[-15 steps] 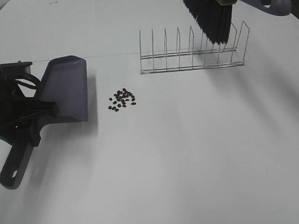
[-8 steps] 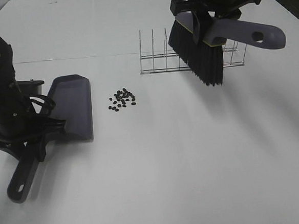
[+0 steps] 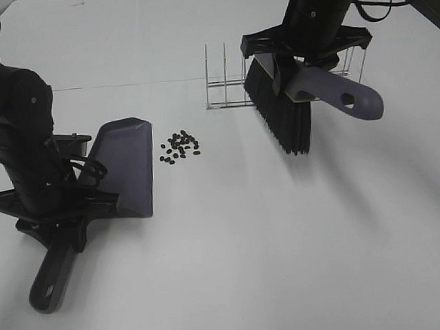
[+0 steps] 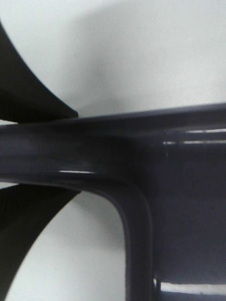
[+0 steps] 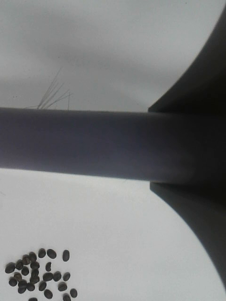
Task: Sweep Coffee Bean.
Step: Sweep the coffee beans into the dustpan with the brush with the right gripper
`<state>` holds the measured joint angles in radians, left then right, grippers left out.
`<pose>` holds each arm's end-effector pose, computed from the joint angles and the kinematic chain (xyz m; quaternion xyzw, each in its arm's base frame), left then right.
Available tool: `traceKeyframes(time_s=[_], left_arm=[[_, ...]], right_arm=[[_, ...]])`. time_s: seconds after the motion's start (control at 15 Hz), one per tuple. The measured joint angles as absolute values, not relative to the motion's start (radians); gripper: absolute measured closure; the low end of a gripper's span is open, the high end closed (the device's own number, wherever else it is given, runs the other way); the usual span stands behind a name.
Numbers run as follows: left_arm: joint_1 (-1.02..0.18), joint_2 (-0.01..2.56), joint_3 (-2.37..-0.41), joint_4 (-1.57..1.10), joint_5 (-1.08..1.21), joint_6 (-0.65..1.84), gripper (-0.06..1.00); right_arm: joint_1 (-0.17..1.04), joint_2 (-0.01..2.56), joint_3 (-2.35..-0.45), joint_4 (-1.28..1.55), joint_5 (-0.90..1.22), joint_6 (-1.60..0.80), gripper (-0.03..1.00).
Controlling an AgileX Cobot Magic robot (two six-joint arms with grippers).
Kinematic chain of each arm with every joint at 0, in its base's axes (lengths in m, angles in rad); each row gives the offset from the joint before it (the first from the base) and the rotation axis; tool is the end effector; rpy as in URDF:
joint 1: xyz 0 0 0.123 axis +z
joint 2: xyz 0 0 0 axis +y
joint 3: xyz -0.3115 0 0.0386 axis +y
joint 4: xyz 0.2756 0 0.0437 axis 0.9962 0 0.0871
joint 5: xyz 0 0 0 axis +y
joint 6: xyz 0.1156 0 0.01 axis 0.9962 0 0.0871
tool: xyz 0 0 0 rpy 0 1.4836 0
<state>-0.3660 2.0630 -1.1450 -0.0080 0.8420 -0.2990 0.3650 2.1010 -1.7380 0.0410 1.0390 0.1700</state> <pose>0.3466 -0.1336 0.0715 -0.0306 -0.9982 -0.0140 0.0491 0.4593 0.1799 0.2030 -0.0885 0.9877 0.0519 0.1181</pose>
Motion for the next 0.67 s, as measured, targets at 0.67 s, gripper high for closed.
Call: traceKeyframes(time_s=[0.67], left_arm=[[-0.366,2.064,-1.145,-0.009,0.842,-0.299,0.6]], right_arm=[[0.639,2.437,-2.071,-0.296,1.193,0.29,0.65]])
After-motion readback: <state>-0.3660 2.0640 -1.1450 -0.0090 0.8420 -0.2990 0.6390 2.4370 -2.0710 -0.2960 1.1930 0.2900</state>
